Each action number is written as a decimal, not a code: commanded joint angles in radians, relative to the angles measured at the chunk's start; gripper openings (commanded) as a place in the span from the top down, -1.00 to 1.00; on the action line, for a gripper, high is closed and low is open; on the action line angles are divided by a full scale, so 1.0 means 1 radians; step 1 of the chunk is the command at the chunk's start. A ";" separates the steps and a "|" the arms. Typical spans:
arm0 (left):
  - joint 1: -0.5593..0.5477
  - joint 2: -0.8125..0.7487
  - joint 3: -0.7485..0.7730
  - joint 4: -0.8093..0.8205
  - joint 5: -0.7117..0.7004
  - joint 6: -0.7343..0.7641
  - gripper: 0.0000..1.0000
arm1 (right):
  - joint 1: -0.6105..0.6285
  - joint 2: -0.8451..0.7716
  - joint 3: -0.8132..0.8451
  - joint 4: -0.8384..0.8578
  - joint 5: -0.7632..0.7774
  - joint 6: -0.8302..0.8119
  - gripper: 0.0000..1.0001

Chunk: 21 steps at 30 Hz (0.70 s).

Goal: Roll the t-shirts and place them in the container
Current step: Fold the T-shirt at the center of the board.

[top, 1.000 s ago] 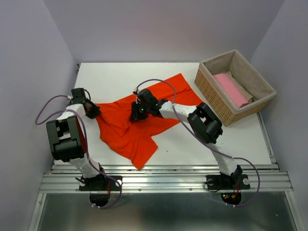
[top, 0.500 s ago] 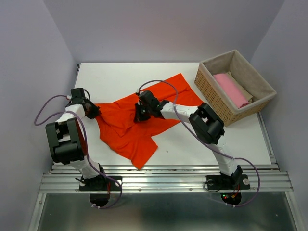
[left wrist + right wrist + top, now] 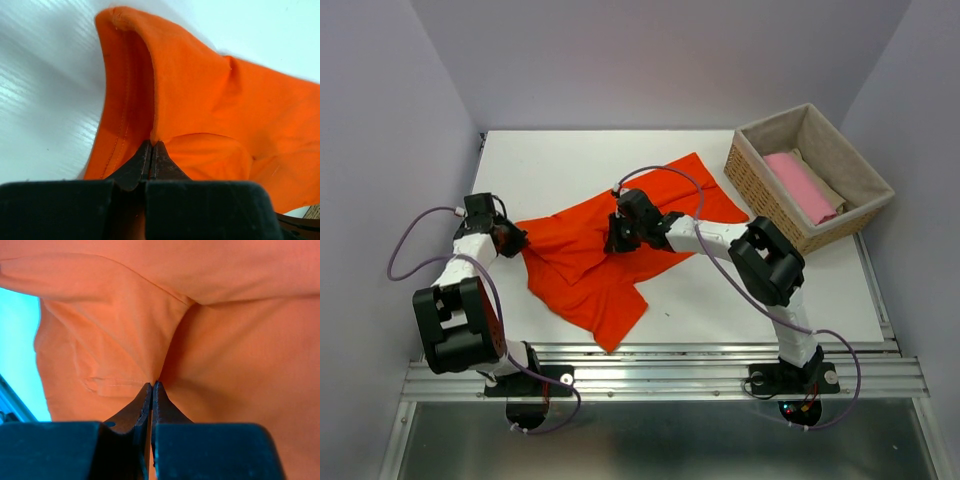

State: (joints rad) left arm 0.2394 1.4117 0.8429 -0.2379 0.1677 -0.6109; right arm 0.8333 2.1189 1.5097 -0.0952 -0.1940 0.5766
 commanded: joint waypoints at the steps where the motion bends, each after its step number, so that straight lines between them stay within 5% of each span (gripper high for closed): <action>1: 0.001 -0.046 -0.045 -0.026 -0.011 -0.016 1.00 | 0.012 -0.060 -0.039 0.043 0.022 0.011 0.99; 15: 0.001 -0.145 -0.159 -0.029 -0.040 -0.092 1.00 | 0.012 -0.047 -0.083 0.037 0.079 -0.007 0.99; 17: 0.001 -0.157 -0.174 -0.041 -0.017 -0.096 0.74 | 0.012 -0.045 -0.085 0.031 0.087 -0.012 0.69; 19: 0.001 -0.174 -0.174 -0.055 -0.001 -0.098 0.12 | 0.012 -0.050 -0.083 0.022 0.100 -0.024 0.54; 21: 0.001 -0.210 -0.142 -0.087 -0.010 -0.087 -0.04 | -0.013 -0.065 -0.086 0.011 0.114 -0.035 0.24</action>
State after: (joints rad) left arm 0.2394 1.2751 0.6781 -0.2810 0.1581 -0.6998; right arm 0.8330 2.1151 1.4250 -0.0925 -0.1261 0.5728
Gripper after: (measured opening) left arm 0.476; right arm 0.254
